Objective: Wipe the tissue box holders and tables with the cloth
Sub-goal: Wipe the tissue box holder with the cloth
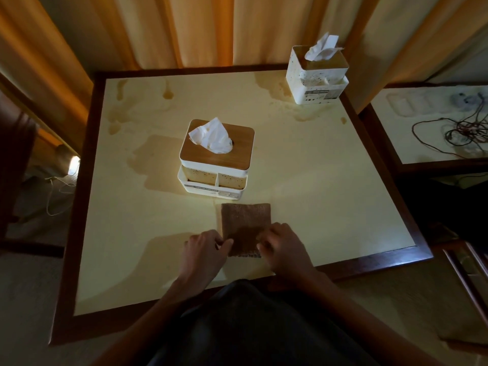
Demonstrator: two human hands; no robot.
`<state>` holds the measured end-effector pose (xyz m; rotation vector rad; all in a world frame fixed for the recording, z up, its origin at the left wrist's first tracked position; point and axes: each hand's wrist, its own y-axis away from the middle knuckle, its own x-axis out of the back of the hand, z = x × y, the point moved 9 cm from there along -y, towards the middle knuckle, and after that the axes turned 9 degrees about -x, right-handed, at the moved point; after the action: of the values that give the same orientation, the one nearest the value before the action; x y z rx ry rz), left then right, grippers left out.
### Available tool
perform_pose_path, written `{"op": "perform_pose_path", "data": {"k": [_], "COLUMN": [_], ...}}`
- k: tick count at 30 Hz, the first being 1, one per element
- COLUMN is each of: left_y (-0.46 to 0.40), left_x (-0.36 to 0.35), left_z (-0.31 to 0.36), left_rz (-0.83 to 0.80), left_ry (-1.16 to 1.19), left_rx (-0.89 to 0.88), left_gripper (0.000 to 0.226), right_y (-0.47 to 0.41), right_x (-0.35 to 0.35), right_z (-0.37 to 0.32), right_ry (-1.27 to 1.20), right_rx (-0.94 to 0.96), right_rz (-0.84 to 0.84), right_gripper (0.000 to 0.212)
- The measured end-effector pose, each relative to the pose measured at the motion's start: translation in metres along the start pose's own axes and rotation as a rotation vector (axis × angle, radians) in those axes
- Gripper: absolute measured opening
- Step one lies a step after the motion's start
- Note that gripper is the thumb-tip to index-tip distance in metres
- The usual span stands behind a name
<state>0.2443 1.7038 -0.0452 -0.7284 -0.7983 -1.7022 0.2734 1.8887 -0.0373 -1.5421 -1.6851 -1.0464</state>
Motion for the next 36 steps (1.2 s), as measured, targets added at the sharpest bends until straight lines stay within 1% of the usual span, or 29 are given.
{"op": "perform_pose_path", "data": {"k": [3,8,10,14,19,23,25,26,28,30,32,33,36], "left_y": [0.006,0.004,0.003,0.002,0.008,0.005,0.004,0.003,0.003,0.002,0.002,0.003,0.007], "left_x": [-0.010,-0.009,-0.008,-0.005,-0.001,0.014,0.017,0.017,0.013,0.006,-0.006,-0.010,-0.016], "left_z": [-0.008,-0.010,-0.007,0.006,0.020,0.026,0.025,0.023,0.020,0.017,0.012,0.011,0.008], "left_rz": [-0.075,-0.112,-0.106,-0.073,-0.024,0.071,0.075,0.065,0.036,-0.007,-0.056,-0.071,-0.098], "left_ry": [-0.087,-0.162,-0.180,-0.190,-0.222,-0.220,-0.190,-0.142,0.045,0.325,0.652,0.771,0.946], "left_rx": [0.087,0.139,0.133,0.050,-0.027,-0.056,-0.017,0.015,0.082,0.194,0.361,0.424,0.508], "left_gripper": [0.038,0.044,0.042,0.026,0.021,0.020,0.019,0.017,0.018,0.025,0.017,0.013,0.009], "right_y": [0.003,-0.002,-0.003,-0.003,0.002,0.002,0.003,0.003,0.004,0.006,0.005,0.005,0.006], "right_x": [-0.011,-0.014,-0.013,-0.010,-0.011,-0.010,-0.010,-0.009,-0.008,-0.008,-0.007,-0.007,-0.003], "right_z": [-0.010,-0.011,-0.012,-0.014,-0.014,-0.015,-0.016,-0.017,-0.018,-0.020,-0.025,-0.026,-0.031], "right_ry": [0.104,0.156,0.160,0.156,0.154,0.153,0.183,0.207,0.234,0.247,0.263,0.262,0.272], "right_rx": [0.120,0.145,0.143,0.139,0.135,0.130,0.145,0.159,0.176,0.177,0.162,0.155,0.151], "right_rz": [-0.007,0.048,0.055,0.057,0.058,0.085,0.102,0.114,0.129,0.153,0.178,0.197,0.262], "right_gripper": [0.012,0.016,0.016,0.014,0.013,0.023,0.030,0.033,0.036,0.037,0.039,0.039,0.033]}}
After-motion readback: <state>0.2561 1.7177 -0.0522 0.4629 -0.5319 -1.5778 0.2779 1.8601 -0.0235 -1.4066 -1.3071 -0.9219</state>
